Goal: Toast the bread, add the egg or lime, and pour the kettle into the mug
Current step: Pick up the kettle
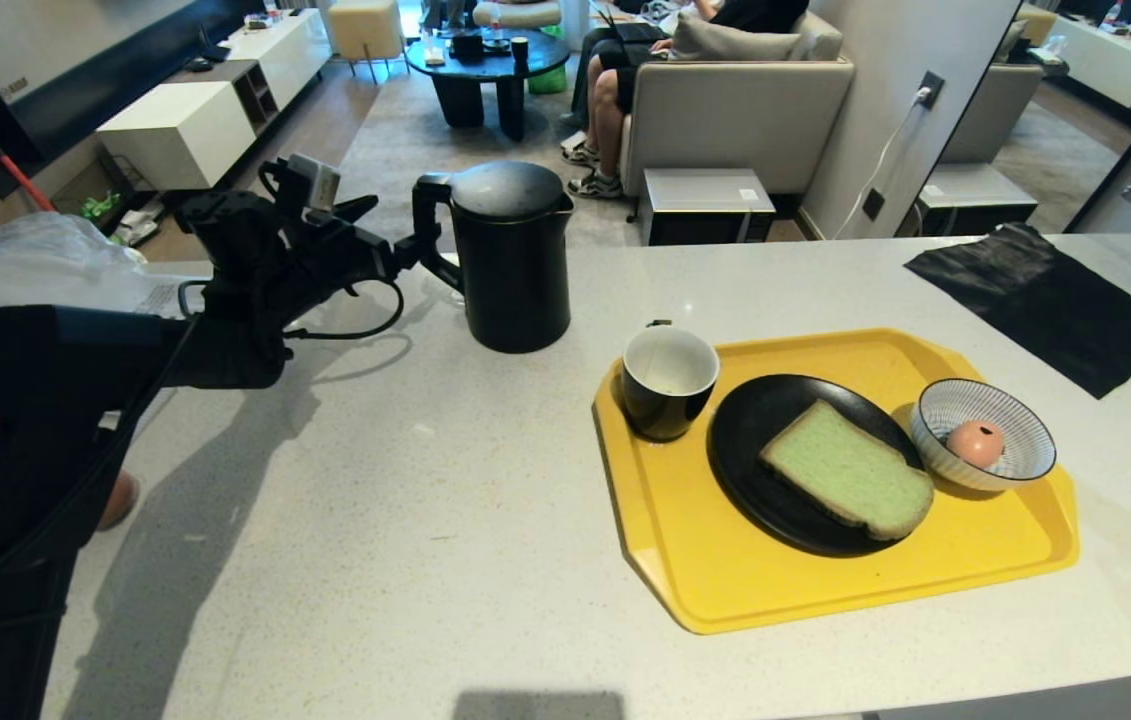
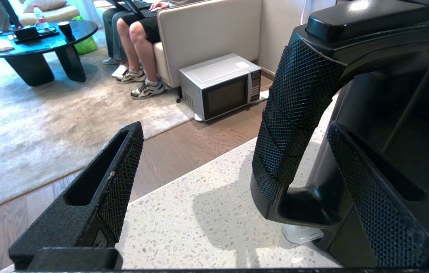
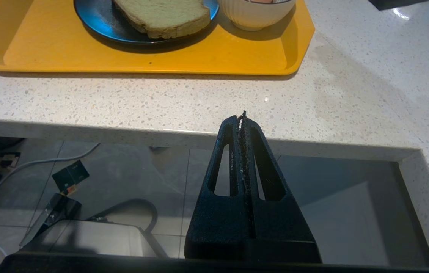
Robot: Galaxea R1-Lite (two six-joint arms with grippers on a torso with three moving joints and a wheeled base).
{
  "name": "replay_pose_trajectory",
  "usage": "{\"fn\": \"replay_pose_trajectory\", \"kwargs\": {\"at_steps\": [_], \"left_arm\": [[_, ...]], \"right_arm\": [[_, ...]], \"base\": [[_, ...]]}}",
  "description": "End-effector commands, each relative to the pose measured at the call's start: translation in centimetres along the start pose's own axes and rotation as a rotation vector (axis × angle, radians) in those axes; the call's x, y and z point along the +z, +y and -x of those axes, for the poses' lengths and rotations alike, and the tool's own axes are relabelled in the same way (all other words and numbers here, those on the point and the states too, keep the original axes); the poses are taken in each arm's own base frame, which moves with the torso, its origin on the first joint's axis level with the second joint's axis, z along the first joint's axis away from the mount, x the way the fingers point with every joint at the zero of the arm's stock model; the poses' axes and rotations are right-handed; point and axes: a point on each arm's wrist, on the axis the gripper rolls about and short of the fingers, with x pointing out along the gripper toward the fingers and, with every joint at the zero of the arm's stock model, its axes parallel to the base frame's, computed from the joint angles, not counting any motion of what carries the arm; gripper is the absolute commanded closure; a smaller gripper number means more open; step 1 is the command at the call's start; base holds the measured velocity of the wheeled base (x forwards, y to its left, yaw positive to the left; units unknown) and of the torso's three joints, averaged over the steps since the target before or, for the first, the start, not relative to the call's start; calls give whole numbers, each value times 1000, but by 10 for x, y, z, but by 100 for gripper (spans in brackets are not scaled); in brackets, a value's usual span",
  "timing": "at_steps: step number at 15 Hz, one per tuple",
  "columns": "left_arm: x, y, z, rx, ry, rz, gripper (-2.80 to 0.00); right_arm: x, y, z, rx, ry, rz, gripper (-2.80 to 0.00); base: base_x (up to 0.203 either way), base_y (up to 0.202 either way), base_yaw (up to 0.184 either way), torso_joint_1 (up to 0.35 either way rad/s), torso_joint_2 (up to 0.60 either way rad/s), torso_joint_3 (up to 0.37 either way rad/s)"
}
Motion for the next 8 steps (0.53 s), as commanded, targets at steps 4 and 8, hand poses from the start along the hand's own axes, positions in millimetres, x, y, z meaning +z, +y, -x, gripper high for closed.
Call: {"fn": "replay_pose_trajectory", "kwargs": {"at_steps": [4,8], "left_arm": [[6,0,0,-1,-21,-13,-280],[1,-5,-2,-9,-22,-11,-280]], "right_arm": [[0,0,0,1,0,0,0],[0,0,0,1,1,2,0]], "base": [[0,0,0,0,0,0],[0,0,0,0,0,0]]}}
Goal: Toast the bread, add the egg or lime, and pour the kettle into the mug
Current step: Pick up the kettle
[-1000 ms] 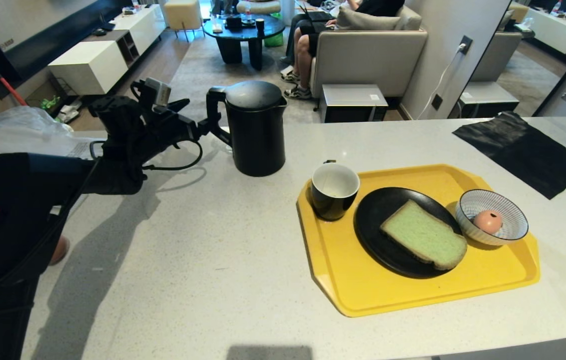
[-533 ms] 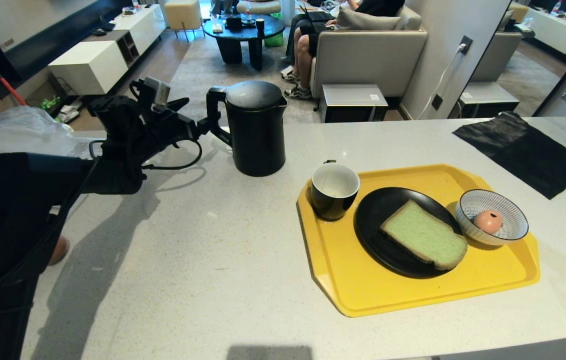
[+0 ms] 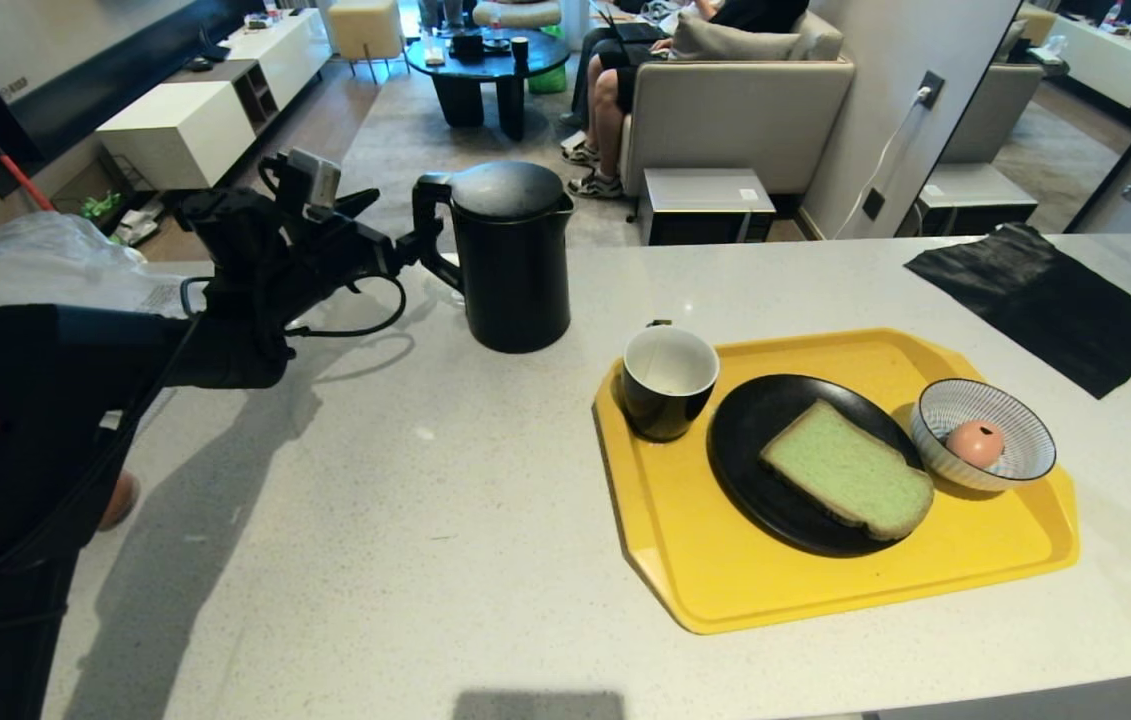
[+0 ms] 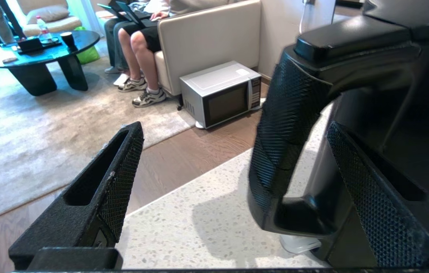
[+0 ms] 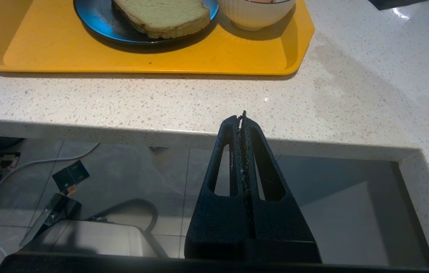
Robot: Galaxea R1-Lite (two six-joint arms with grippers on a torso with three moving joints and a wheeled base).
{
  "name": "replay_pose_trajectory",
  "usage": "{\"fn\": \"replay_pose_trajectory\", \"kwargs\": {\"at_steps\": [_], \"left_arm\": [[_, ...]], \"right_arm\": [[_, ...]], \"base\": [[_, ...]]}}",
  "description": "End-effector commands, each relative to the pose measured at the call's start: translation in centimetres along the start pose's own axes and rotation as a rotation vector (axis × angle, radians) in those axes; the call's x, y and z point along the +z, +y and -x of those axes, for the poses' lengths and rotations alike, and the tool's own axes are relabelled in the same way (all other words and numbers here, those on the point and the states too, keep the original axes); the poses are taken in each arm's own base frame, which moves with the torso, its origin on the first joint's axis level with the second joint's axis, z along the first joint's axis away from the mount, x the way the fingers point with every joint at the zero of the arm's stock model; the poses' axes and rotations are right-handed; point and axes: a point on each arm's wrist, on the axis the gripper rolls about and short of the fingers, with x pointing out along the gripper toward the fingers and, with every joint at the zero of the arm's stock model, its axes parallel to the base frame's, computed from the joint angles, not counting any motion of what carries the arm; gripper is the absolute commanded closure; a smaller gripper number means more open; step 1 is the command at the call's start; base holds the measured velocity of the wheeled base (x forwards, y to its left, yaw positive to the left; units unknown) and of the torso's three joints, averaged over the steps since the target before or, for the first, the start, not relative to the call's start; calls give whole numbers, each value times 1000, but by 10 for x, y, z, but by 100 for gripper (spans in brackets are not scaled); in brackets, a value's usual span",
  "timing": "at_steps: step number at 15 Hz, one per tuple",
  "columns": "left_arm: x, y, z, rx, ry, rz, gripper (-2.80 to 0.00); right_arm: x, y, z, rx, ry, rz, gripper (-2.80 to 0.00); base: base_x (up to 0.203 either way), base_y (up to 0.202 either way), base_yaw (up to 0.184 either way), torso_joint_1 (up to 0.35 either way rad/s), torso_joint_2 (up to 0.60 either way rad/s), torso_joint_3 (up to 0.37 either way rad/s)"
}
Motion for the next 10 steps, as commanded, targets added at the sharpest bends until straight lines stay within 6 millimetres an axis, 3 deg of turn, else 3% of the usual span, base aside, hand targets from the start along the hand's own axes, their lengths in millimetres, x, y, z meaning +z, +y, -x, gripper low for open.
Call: {"fn": "replay_pose_trajectory", "kwargs": {"at_steps": [1,5,10], "left_arm": [[-5,-3,1,-6,9,4,-280],[-9,-13,9,-14,28,21,-280],[30,-26,35,-17,47,22,-280]], "right_arm": [[0,0,0,1,1,2,0],[0,0,0,1,2,-1,0],[0,0,0,1,0,-1,0]], "base": [[0,0,0,0,0,0],[0,0,0,0,0,0],[0,0,0,0,0,0]]}}
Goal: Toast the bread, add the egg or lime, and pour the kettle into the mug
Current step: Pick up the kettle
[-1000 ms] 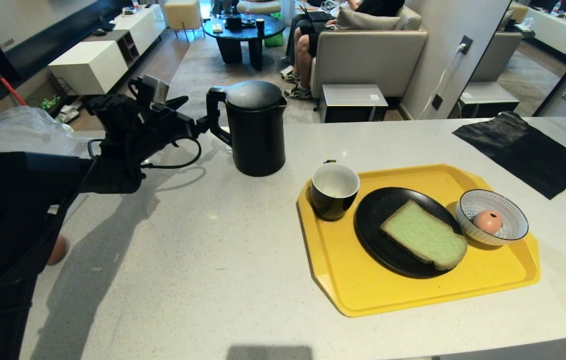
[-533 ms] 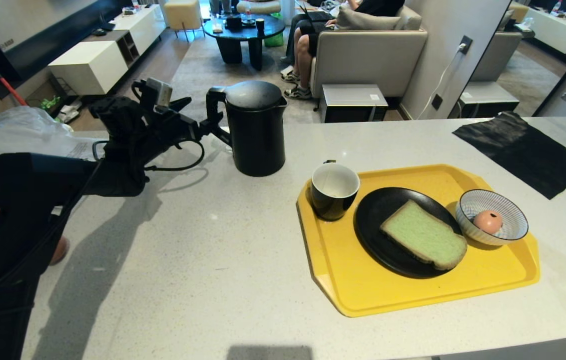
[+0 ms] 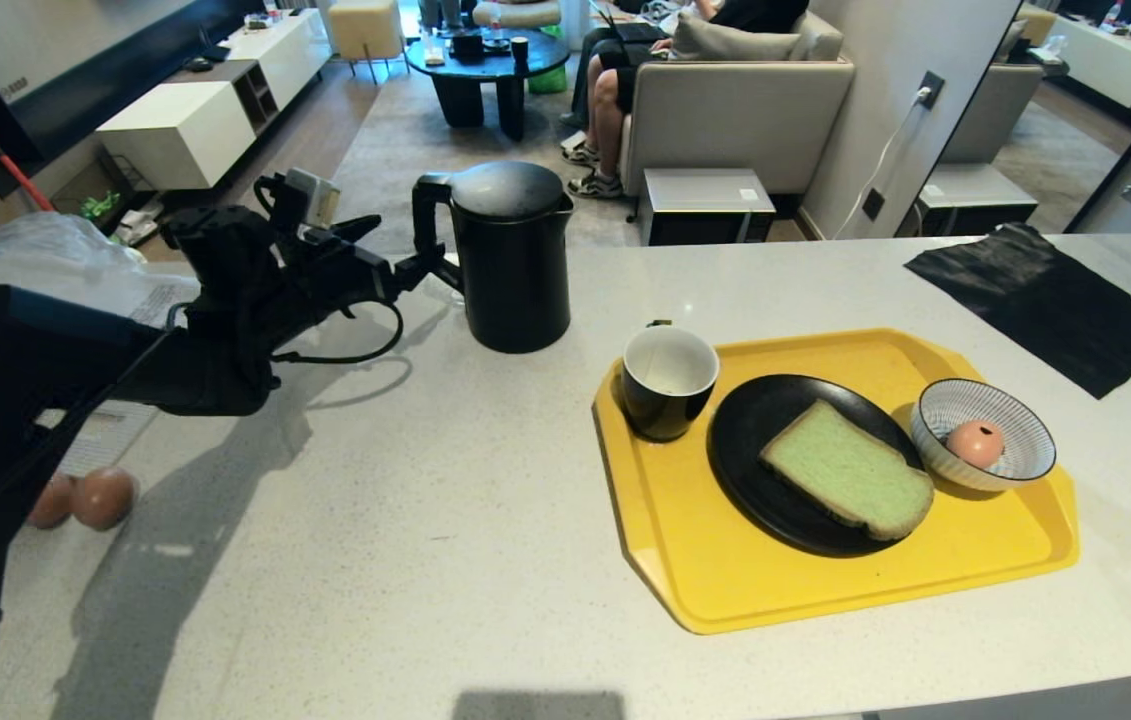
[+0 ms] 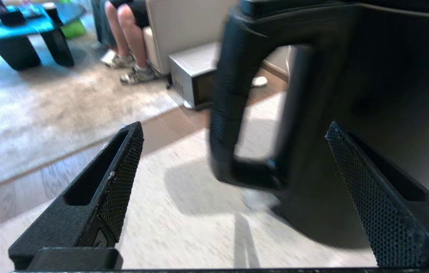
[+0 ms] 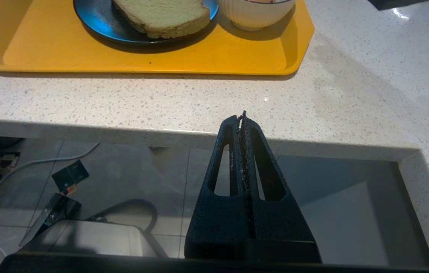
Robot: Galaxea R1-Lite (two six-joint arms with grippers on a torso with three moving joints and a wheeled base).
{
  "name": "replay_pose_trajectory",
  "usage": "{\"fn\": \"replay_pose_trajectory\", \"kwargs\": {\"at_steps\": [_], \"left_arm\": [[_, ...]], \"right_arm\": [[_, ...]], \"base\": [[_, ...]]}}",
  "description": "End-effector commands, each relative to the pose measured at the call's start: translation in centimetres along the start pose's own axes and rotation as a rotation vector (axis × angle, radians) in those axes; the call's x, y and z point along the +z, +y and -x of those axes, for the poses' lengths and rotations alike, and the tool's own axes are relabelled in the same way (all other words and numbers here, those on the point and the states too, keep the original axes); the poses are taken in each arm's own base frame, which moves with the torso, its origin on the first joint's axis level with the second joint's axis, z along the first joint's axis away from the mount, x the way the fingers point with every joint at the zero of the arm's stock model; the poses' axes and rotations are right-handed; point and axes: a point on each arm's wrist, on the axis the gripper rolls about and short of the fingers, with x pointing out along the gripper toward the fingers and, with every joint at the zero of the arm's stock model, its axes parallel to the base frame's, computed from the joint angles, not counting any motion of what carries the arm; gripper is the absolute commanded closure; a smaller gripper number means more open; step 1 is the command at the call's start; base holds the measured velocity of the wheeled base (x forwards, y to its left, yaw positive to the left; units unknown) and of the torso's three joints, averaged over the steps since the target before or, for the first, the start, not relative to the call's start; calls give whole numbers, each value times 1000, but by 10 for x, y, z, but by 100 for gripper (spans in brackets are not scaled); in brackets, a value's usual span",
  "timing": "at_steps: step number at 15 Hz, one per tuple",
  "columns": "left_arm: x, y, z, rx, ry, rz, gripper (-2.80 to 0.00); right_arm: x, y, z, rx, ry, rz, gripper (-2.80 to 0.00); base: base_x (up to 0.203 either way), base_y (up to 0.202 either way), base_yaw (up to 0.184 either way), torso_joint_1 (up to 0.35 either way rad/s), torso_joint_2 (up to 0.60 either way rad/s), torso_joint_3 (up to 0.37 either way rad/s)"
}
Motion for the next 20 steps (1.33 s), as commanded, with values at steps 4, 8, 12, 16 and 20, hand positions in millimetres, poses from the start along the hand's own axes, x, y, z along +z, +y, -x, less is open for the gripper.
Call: {"fn": "replay_pose_trajectory", "kwargs": {"at_steps": [4,8,12,16,20], "left_arm": [[75,-18,40,0,-57,-56,-280],[145,-24,73,62,-155,-121,-280],[174,-25,94,103,-118,-110,-280],[175,-25,95,115,-119,-112,-280],[172,-25,94,115,-117,-110,-280]], "right_arm": [[0,0,0,1,1,1,0],[0,0,0,2,0,1,0],[0,0,0,2,0,0,0],[0,0,0,2,1,3,0],[0,0,0,2,0,0,0]], "base": [[0,0,0,0,0,0],[0,0,0,0,0,0],[0,0,0,0,0,0],[69,0,-1,-4,-1,4],[124,0,2,11,3,2]]}}
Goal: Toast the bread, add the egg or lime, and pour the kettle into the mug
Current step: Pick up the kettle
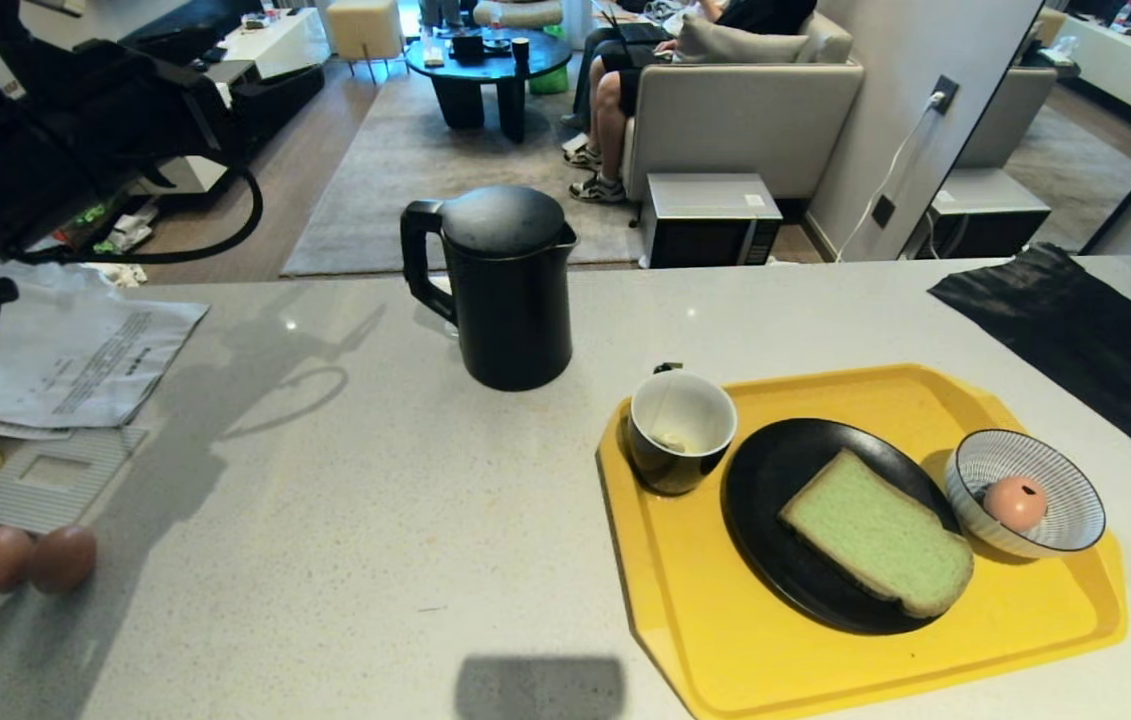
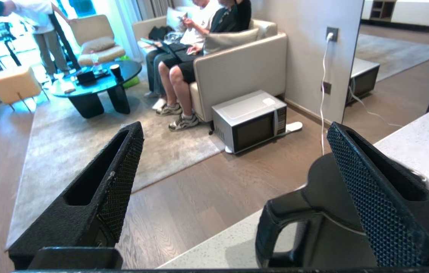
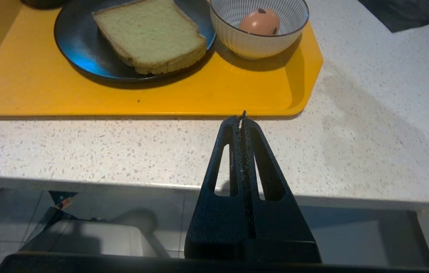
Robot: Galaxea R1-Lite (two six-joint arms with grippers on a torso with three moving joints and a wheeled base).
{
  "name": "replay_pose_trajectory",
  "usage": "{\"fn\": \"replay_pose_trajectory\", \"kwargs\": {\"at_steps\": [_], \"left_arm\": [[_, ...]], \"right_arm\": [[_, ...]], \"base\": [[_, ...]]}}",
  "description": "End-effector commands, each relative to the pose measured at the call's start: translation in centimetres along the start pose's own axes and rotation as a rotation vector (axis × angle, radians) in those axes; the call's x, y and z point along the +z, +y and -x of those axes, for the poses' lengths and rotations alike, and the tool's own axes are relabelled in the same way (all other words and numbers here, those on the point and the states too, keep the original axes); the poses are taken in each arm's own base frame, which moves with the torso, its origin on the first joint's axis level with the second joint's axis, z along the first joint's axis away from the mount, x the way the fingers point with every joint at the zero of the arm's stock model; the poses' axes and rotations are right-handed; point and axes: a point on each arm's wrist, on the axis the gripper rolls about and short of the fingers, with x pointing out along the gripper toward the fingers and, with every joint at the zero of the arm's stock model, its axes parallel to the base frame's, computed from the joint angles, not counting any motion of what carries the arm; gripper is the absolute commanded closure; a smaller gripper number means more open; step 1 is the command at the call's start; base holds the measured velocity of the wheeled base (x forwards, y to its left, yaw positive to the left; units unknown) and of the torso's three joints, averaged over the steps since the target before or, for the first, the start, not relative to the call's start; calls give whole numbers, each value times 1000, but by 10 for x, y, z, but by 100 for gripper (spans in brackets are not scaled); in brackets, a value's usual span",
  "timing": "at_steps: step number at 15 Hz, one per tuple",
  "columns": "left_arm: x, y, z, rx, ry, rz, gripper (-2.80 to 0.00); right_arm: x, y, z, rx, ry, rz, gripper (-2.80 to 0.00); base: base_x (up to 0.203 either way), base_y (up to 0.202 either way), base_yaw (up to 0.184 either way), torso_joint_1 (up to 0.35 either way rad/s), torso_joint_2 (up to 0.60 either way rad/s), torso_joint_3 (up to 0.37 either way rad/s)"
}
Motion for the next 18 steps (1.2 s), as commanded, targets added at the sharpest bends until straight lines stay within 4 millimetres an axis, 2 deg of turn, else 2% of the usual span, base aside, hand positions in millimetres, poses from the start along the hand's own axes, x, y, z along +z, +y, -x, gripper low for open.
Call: {"fn": "replay_pose_trajectory", "kwargs": {"at_steps": [1,4,6,7,9,11,14,18], "left_arm": [[-1,0,0,-3,-2,-1,-280],[-10,1,-1,3,28,14,-280],[-42,6,-2,37,109,42,-280],[-65,9,-1,50,169,64,-280],[-112,6,2,49,284,115,-280],[-144,0,2,40,306,131,-280],[-169,-6,-6,29,252,113,-280],[-201,-7,-12,26,290,119,-280]], "right_arm": [[0,0,0,1,1,3,0],[0,0,0,1,1,0,0],[0,0,0,1,2,2,0],[0,0,0,1,1,0,0],[0,0,0,1,2,0,0],[0,0,0,1,0,0,0],[0,0,0,1,1,3,0],[0,0,0,1,2,0,0]], "base": [[0,0,0,0,0,0],[0,0,0,0,0,0],[0,0,0,0,0,0],[0,0,0,0,0,0],[0,0,0,0,0,0],[0,0,0,0,0,0],[0,0,0,0,0,0],[0,0,0,0,0,0]]}}
